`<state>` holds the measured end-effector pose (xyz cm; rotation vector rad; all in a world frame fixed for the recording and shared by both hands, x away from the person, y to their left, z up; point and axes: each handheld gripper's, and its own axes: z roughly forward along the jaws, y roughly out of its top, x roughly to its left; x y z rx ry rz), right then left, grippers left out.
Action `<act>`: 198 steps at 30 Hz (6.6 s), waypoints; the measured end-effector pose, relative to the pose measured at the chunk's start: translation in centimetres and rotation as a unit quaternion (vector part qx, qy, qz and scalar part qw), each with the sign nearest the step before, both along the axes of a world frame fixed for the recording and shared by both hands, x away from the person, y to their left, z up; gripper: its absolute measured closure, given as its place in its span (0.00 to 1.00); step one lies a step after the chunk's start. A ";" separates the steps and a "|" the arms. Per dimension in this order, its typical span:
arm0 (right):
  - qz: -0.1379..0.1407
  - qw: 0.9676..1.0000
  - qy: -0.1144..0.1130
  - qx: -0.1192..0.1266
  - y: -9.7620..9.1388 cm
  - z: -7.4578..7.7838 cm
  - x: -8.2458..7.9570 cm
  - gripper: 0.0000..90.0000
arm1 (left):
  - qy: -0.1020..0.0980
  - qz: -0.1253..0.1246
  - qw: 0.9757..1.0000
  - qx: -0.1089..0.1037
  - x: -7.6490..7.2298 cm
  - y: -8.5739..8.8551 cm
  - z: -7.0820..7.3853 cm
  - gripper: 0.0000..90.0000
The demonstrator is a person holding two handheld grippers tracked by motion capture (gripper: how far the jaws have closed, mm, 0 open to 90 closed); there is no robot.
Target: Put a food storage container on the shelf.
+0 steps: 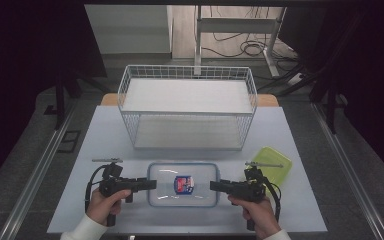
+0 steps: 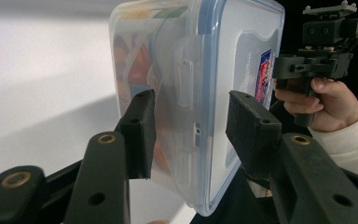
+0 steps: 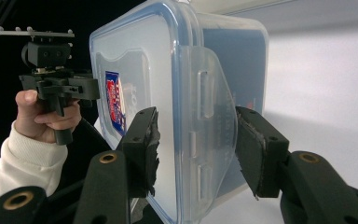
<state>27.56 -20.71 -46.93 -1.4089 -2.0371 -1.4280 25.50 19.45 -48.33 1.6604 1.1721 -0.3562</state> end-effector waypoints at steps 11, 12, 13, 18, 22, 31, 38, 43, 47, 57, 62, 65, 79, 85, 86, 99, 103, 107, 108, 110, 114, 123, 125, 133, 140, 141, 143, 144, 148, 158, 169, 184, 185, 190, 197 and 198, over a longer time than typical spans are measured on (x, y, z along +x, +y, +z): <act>0.009 1.000 -0.029 0.002 0.4 2.7 0.7 0.57 | -0.029 0.010 1.000 0.001 0.1 0.5 3.1 0.59; 0.008 0.999 -0.032 0.002 0.5 3.1 0.8 0.57 | -0.030 0.010 1.000 0.001 0.2 0.6 3.3 0.59; 0.009 0.999 -0.032 0.002 0.5 3.3 0.8 0.57 | -0.031 0.010 0.999 0.000 0.3 0.6 3.5 0.59; 0.008 0.999 -0.038 0.000 0.6 4.4 1.3 0.57 | -0.035 0.009 0.999 -0.001 0.8 0.6 4.4 0.59; 0.009 0.999 -0.044 -0.001 0.5 5.2 1.6 0.57 | -0.039 0.010 0.999 -0.002 1.0 0.5 4.9 0.59; 0.001 0.999 -0.054 -0.003 -0.1 6.8 1.9 0.57 | -0.046 0.003 0.999 -0.007 2.1 -0.1 6.5 0.59; -0.005 0.998 -0.058 -0.003 -0.4 8.3 2.7 0.57 | -0.052 -0.001 0.999 -0.005 3.1 -0.3 7.7 0.59; -0.006 0.998 -0.066 -0.006 -0.4 9.5 3.3 0.57 | -0.057 0.000 0.998 -0.011 4.0 -0.3 9.0 0.59; -0.007 0.997 -0.072 -0.004 -0.3 10.7 3.8 0.57 | -0.064 0.000 0.998 -0.011 4.5 -0.2 10.2 0.59; -0.006 0.996 -0.092 -0.005 0.0 13.3 5.1 0.57 | -0.079 0.003 0.997 -0.015 6.0 0.1 12.8 0.59; -0.004 0.995 -0.095 -0.006 0.3 14.4 6.2 0.57 | -0.082 0.008 0.996 -0.016 7.0 0.3 13.7 0.59; -0.004 0.995 -0.095 -0.007 0.4 14.8 6.7 0.57 | -0.083 0.008 0.996 -0.015 7.5 0.4 14.1 0.59; -0.006 0.995 -0.102 -0.011 0.8 16.3 9.3 0.57 | -0.084 0.017 0.996 -0.017 10.3 0.6 15.7 0.59; -0.002 0.995 -0.099 -0.007 0.9 16.7 10.6 0.57 | -0.082 0.017 0.996 -0.011 11.4 0.8 16.4 0.59; -0.002 0.995 -0.098 -0.006 0.9 16.8 10.8 0.57 | -0.082 0.017 0.996 -0.011 11.4 0.8 16.4 0.59; -0.007 0.995 -0.098 -0.001 1.2 18.1 14.3 0.57 | -0.075 0.031 0.997 -0.017 14.9 1.0 17.8 0.59; -0.009 0.996 -0.089 0.007 1.1 17.9 15.4 0.57 | -0.076 0.033 0.997 -0.010 15.8 1.0 18.2 0.59; -0.013 0.996 -0.088 0.011 1.3 17.8 16.1 0.57 | -0.074 0.033 0.997 -0.010 16.7 1.2 18.3 0.59; -0.013 0.996 -0.082 0.012 1.3 17.8 16.3 0.57 | -0.073 0.035 0.997 -0.009 16.9 1.2 18.2 0.59; -0.013 0.997 -0.075 0.013 1.4 17.6 16.9 0.57 | -0.072 0.038 0.997 -0.010 17.1 1.3 18.2 0.59; -0.009 0.997 -0.071 0.008 1.6 17.5 17.6 0.57 | -0.063 0.039 0.997 -0.013 17.7 1.4 17.7 0.59; -0.017 0.998 -0.052 -0.003 1.7 17.1 19.5 0.56 | -0.047 0.050 0.997 -0.020 19.0 1.2 16.7 0.59; -0.018 0.999 -0.049 0.003 1.7 16.9 19.8 0.56 | -0.044 0.054 0.997 -0.024 19.2 1.3 16.6 0.59; -0.035 0.999 -0.019 0.017 1.7 16.6 20.7 0.55 | -0.009 0.069 0.996 -0.051 20.3 1.5 15.9 0.59; -0.055 0.998 0.019 0.027 1.8 16.3 21.6 0.54 | 0.027 0.073 0.994 -0.073 21.4 1.8 15.4 0.59; -0.057 0.998 0.025 0.027 1.8 16.3 21.8 0.53 | 0.032 0.074 0.994 -0.076 21.6 1.9 15.2 0.59; -0.064 0.997 0.035 0.029 1.9 16.2 22.0 0.53 | 0.039 0.077 0.993 -0.081 21.8 1.9 15.0 0.59; -0.069 0.996 0.039 0.031 1.9 16.1 22.1 0.52 | 0.042 0.078 0.993 -0.083 21.9 1.9 15.0 0.58; -0.083 0.995 0.055 0.030 2.0 15.8 22.4 0.51 | 0.052 0.089 0.991 -0.083 22.4 1.7 14.5 0.55; -0.128 0.991 0.041 0.026 2.3 15.3 22.0 0.47 | 0.034 0.107 0.992 -0.064 22.2 1.3 14.6 0.52; -0.108 0.993 -0.051 -0.006 1.9 17.0 20.2 0.40 | -0.064 0.108 0.992 -0.017 19.9 1.2 16.1 0.40; -0.052 0.978 -0.192 -0.062 -0.5 17.0 13.7 0.44 | -0.162 0.081 0.983 0.032 13.6 1.6 16.3 0.34; -0.049 0.977 -0.197 -0.070 -0.5 16.9 13.3 0.43 | -0.167 0.078 0.982 0.037 13.0 1.6 16.1 0.34; -0.020 0.965 -0.230 -0.127 -0.1 15.7 10.4 0.37 | -0.183 0.070 0.980 0.047 10.5 1.6 15.1 0.33; 0.026 0.935 -0.292 -0.201 0.8 12.1 5.6 0.37 | -0.190 0.044 0.979 0.051 7.5 1.1 13.2 0.34; 0.029 0.938 -0.285 -0.194 0.7 11.4 5.1 0.37 | -0.189 0.041 0.980 0.051 7.2 1.0 13.0 0.34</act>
